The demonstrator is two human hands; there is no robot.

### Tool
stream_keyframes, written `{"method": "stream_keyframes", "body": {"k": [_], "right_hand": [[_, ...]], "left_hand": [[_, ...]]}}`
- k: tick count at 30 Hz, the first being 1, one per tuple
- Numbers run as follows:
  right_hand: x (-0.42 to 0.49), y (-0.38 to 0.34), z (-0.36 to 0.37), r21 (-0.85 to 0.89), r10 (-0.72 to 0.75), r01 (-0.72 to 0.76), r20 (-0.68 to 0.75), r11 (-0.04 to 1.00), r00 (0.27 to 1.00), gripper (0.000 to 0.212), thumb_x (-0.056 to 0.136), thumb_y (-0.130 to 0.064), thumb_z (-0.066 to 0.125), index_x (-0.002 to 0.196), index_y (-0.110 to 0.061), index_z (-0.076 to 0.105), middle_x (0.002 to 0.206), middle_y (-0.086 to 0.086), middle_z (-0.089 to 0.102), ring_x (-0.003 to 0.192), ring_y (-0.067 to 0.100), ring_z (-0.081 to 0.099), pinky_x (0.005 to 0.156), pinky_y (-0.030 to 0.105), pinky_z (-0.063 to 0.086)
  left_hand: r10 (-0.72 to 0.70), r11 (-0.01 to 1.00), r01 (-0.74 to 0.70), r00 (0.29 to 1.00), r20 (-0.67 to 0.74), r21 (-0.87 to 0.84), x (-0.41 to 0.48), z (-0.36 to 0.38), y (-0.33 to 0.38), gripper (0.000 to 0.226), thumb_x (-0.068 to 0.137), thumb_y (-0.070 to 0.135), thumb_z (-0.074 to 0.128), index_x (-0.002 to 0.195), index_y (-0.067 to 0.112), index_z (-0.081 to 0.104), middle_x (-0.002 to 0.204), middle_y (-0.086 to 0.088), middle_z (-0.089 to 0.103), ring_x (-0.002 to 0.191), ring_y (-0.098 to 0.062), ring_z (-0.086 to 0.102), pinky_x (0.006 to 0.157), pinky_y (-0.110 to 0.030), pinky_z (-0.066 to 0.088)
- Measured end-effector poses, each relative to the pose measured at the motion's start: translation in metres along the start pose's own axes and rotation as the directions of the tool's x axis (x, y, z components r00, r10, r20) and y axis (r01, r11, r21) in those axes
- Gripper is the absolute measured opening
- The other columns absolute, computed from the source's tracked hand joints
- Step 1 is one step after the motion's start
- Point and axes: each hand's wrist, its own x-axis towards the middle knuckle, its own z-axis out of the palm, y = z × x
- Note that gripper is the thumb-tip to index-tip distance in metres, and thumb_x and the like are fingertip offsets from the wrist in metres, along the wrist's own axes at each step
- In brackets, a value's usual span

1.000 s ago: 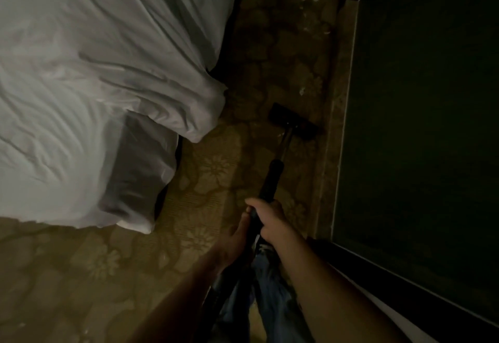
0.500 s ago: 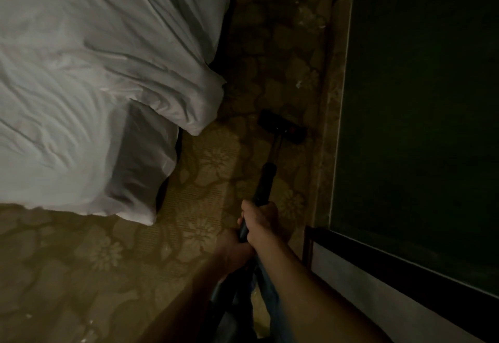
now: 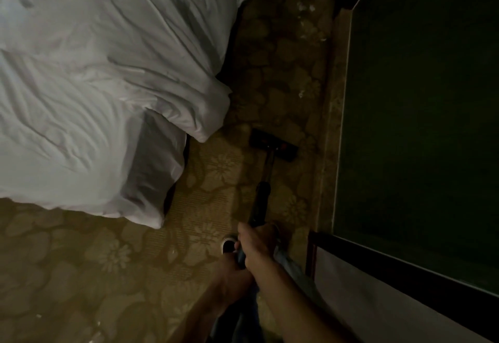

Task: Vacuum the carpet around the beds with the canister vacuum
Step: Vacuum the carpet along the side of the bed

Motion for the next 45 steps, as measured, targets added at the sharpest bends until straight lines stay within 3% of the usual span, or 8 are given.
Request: {"method": "stream_keyframes", "body": {"k": [4,7,12,20,27,37,40,45], "right_hand": [[-0.009,-0.004,-0.003,-0.005,-0.007,0.008,0.033,1.0,0.999,0.026,0.087,-0.022,0.065,0.107,-0.005,0.061,0.076,0.011,0.074,0.044,0.015,0.061,0.045,0.026,0.048],[-0.005,-0.006,0.002,-0.052,-0.017,0.019,0.047,0.998,0.999,0.033,0.082,-0.026,0.064,0.107,-0.004,0.065,0.074,0.01,0.074,0.046,0.017,0.065,0.046,0.026,0.048],[0.011,-0.021,0.015,-0.103,-0.037,0.042,0.045,0.994,0.998,0.047,0.068,-0.035,0.062,0.108,-0.01,0.064,0.09,0.012,0.075,0.07,0.029,0.074,0.061,0.039,0.063],[0.038,-0.081,0.004,-0.037,-0.037,0.039,0.07,0.999,0.997,0.029,0.084,-0.019,0.067,0.109,-0.005,0.062,0.079,0.009,0.073,0.042,0.015,0.06,0.051,0.029,0.051],[0.054,-0.097,-0.016,-0.005,-0.048,0.049,0.1,0.999,0.994,0.032,0.081,-0.023,0.07,0.107,-0.004,0.065,0.079,0.01,0.074,0.036,0.011,0.059,0.044,0.022,0.046],[0.098,-0.178,-0.054,0.088,-0.034,0.03,0.051,0.996,0.998,0.029,0.087,-0.018,0.066,0.113,-0.005,0.06,0.078,0.009,0.068,0.053,0.018,0.06,0.051,0.029,0.051],[0.116,-0.192,-0.06,0.08,-0.029,0.028,0.022,0.996,0.999,0.038,0.082,-0.025,0.069,0.114,-0.006,0.061,0.09,0.013,0.072,0.064,0.022,0.066,0.057,0.033,0.056],[0.146,-0.227,-0.082,0.098,-0.033,0.03,0.029,0.995,0.999,0.029,0.088,-0.022,0.069,0.11,-0.005,0.059,0.081,0.01,0.069,0.062,0.022,0.064,0.07,0.04,0.059]], "left_hand": [[-0.044,0.995,0.044,0.999,0.006,-0.086,-0.006,-0.005,-0.003,0.024,0.072,0.031,0.068,0.085,0.012,0.073,0.075,-0.004,0.075,0.074,-0.016,0.075,0.069,-0.035,0.06],[-0.07,0.98,0.082,0.995,0.074,-0.179,-0.005,-0.008,-0.003,0.016,0.081,0.033,0.064,0.089,0.02,0.068,0.077,0.005,0.071,0.063,0.003,0.069,0.063,-0.022,0.058],[-0.034,0.987,0.023,0.997,-0.072,-0.158,0.005,-0.009,0.016,0.05,0.063,0.032,0.07,0.098,-0.002,0.068,0.07,-0.003,0.067,0.06,-0.014,0.064,0.055,-0.028,0.049],[-0.061,0.991,0.053,0.996,-0.063,-0.123,0.036,-0.014,0.069,0.044,0.051,0.047,0.063,0.078,0.013,0.072,0.067,-0.009,0.071,0.063,-0.026,0.069,0.06,-0.038,0.057],[-0.064,0.995,0.058,0.995,-0.077,-0.08,0.037,0.0,0.1,0.009,0.085,0.026,0.071,0.082,0.017,0.072,0.072,-0.003,0.073,0.062,-0.013,0.069,0.053,-0.025,0.054],[0.021,0.999,-0.023,0.998,-0.065,-0.042,0.089,0.021,0.178,0.04,0.081,0.033,0.078,0.116,0.017,0.068,0.095,-0.001,0.076,0.081,-0.012,0.074,0.057,-0.02,0.056],[0.019,1.0,-0.02,0.999,-0.032,-0.007,0.108,0.027,0.198,0.039,0.076,0.037,0.076,0.108,0.016,0.071,0.091,-0.006,0.076,0.077,-0.019,0.075,0.065,-0.036,0.064],[0.09,0.994,-0.088,0.995,-0.034,0.067,0.142,0.038,0.229,0.012,0.082,0.028,0.077,0.089,0.022,0.07,0.078,0.006,0.07,0.069,-0.002,0.067,0.066,-0.023,0.059]]}}
